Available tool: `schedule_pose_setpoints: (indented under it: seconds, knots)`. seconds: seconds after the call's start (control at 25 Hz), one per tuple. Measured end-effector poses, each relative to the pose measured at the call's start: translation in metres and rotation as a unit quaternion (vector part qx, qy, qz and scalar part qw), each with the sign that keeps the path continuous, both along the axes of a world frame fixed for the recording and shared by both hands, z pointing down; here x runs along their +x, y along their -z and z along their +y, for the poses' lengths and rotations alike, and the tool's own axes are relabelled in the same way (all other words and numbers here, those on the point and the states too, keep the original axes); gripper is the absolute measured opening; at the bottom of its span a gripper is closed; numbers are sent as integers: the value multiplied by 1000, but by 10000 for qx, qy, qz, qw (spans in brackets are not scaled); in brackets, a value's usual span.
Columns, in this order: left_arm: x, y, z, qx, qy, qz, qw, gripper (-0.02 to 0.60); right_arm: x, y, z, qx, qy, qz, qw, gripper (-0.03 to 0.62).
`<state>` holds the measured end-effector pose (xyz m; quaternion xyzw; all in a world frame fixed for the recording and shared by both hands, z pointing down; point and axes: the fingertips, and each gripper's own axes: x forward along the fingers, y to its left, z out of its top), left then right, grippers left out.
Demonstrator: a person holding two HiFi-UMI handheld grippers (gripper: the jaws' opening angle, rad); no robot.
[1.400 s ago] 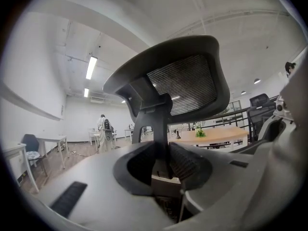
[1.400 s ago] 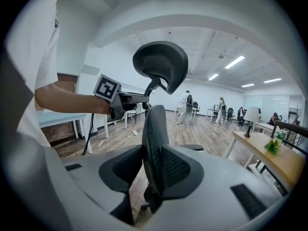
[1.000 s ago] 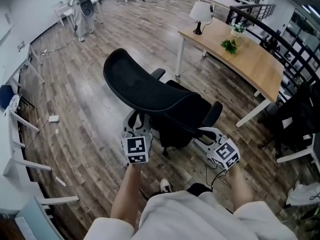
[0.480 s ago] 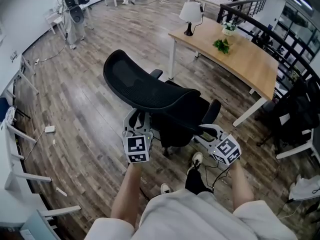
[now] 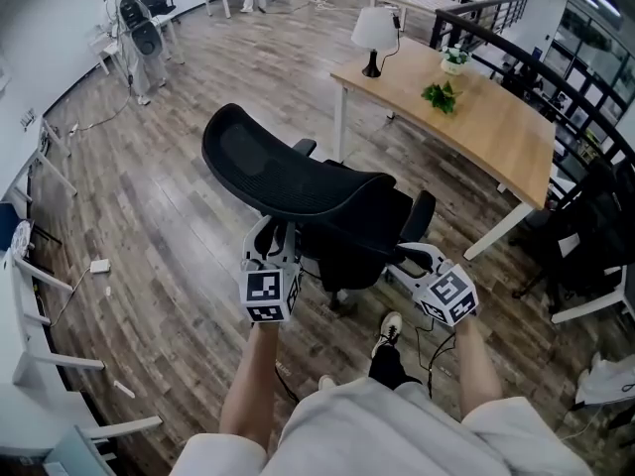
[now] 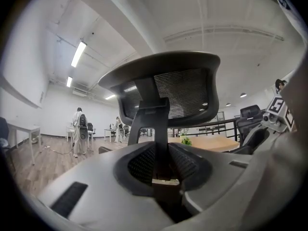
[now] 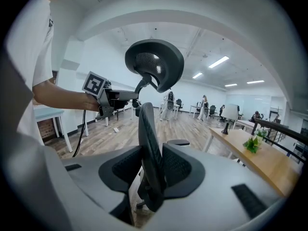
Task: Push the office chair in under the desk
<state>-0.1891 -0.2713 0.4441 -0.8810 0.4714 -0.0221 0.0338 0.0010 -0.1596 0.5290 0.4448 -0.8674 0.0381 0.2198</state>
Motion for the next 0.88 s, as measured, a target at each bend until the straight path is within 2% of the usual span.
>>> schedule_pose_setpoints:
  seconds: [0.28,0.6,0.72,0.88]
  knots:
    - [15,2,-36,20,-25,-38,10000,106,14,1,-34,-16,-163,-50,9999,150]
    - [34,3,-63,18,-76,-12,10000,104,35,2,-60,-119,-99,-62,9999,146]
    - [44,3,-72,-16,-91,-9,10000,104,48,7,-67,-79,-152,-165,9997,124]
    - [54,2,-84,-49,-108,-25,9999,104,58,6,-81,-210,153,-57,9996,120]
